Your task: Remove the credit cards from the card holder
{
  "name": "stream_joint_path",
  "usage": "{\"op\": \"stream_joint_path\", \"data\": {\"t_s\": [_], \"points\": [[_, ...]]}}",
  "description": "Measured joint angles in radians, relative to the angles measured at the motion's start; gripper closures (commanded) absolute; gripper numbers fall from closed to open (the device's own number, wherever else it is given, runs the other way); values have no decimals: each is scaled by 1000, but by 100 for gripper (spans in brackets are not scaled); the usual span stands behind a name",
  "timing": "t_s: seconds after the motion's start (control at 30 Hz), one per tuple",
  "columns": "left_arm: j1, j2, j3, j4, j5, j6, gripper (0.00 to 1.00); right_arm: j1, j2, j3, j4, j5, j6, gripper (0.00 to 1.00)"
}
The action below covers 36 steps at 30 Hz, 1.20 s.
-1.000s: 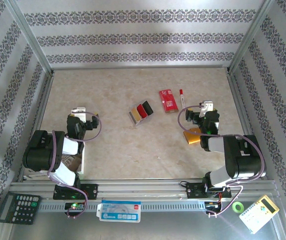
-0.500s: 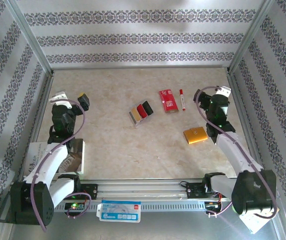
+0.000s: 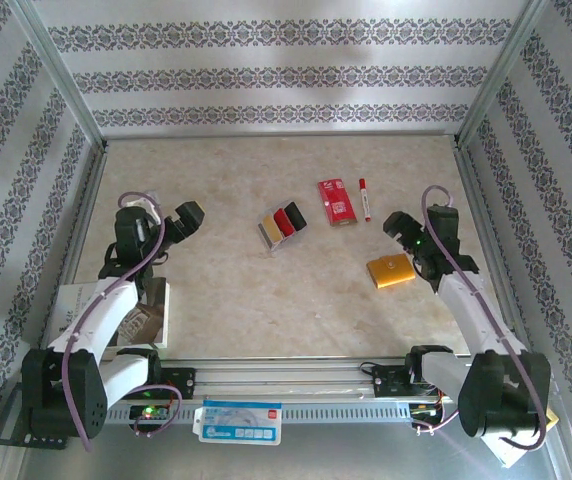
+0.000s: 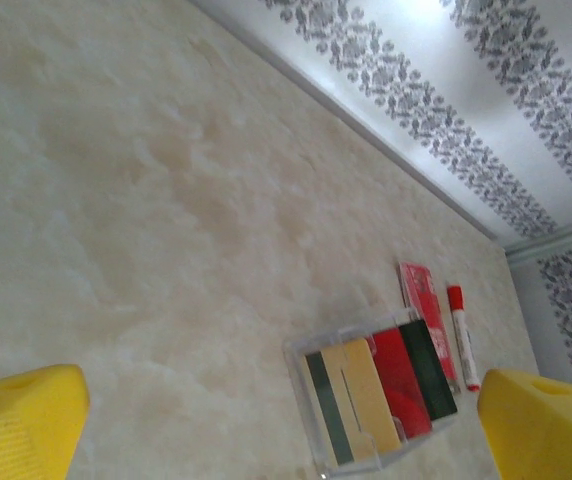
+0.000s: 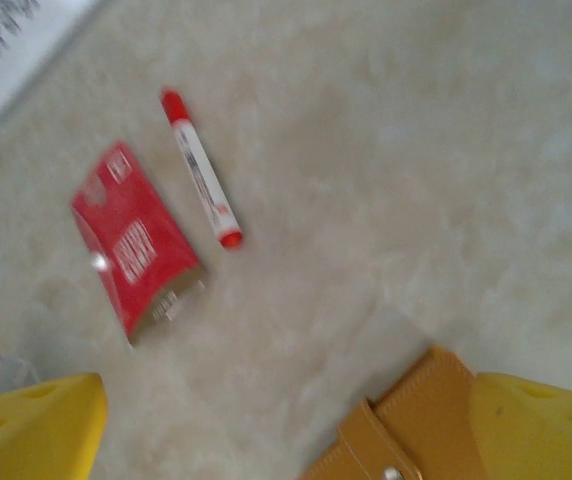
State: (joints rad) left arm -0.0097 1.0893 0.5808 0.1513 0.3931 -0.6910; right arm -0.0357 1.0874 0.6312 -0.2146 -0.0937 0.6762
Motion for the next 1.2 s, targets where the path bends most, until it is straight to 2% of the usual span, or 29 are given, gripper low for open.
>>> {"op": "stream_joint_path", "data": {"t_s": [0.33, 0.73, 0.9, 1.2], "points": [[-77, 85, 59, -41, 45, -10, 0, 5, 225, 26, -55, -86, -2, 14], [-102, 149, 127, -78, 51, 2, 0, 65, 361, 106, -97, -62, -58, 15], [-109, 177, 146, -82, 51, 2, 0, 187, 397, 136, -89, -58, -53, 15], [-122, 196, 161, -85, 47, 2, 0, 549, 454, 167, -11, -49, 35, 16]]}}
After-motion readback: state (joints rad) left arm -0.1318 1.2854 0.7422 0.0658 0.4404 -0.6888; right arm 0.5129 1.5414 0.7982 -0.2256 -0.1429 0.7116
